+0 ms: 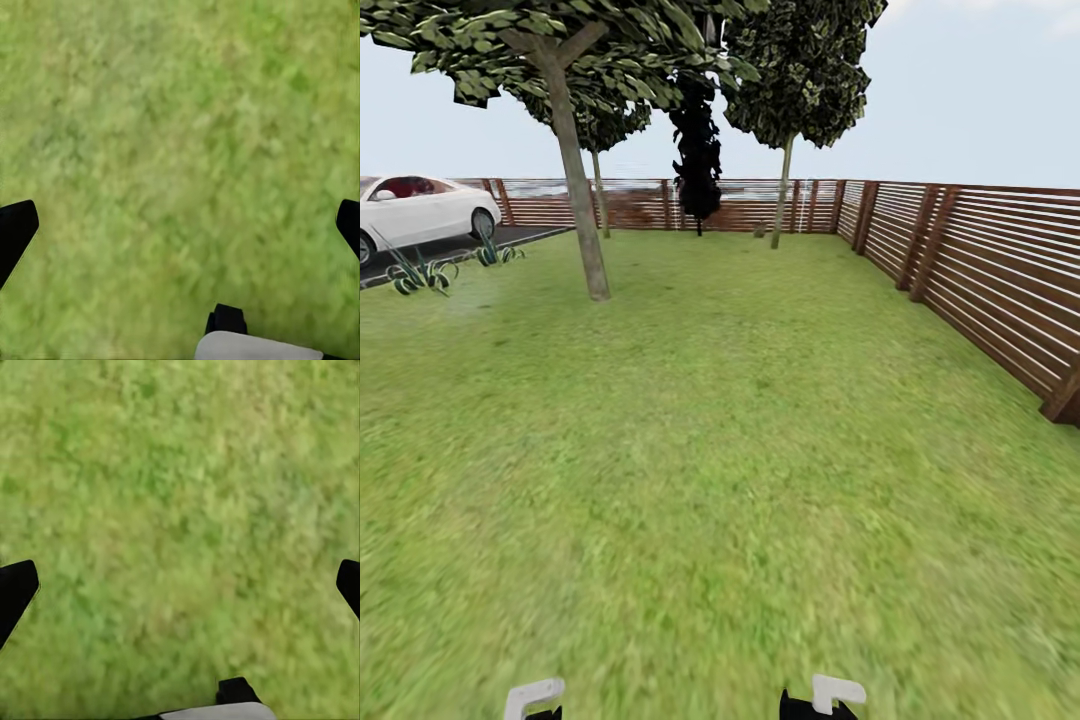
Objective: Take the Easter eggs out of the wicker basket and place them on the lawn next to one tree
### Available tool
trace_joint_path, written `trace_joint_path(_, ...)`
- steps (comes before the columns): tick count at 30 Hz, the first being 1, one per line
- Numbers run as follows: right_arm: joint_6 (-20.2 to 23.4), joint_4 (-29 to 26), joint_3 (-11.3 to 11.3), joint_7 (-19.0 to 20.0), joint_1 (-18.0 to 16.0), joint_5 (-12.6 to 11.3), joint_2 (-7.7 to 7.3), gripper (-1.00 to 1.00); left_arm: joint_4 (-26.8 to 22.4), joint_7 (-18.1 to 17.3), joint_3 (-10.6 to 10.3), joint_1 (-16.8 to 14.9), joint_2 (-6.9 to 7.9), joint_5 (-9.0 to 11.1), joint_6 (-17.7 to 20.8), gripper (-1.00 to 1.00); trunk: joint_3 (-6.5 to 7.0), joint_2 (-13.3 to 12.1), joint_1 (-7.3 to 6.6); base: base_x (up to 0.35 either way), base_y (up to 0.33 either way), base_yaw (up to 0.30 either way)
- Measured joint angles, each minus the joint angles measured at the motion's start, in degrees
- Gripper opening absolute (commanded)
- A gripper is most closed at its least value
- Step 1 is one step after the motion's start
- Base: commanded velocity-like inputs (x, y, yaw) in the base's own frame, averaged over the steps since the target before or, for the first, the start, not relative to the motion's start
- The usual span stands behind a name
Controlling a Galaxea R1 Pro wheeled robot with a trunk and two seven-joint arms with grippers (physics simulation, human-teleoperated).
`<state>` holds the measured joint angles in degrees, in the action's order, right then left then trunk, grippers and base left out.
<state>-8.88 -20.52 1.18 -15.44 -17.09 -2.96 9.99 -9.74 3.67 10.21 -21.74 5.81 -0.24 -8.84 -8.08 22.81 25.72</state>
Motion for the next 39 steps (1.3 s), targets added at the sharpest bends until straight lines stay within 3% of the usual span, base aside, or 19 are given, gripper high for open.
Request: trace_joint_path(39, -0.01, -0.01, 0.24, 0.01, 0.02, 0.03, 0.0, 1.0, 0.01, -0.01, -0.01, -0.01, 0.0, 0.0, 0.01, 1.0, -1.25, 0.0, 0.0, 0.264, 0.144, -0.017)
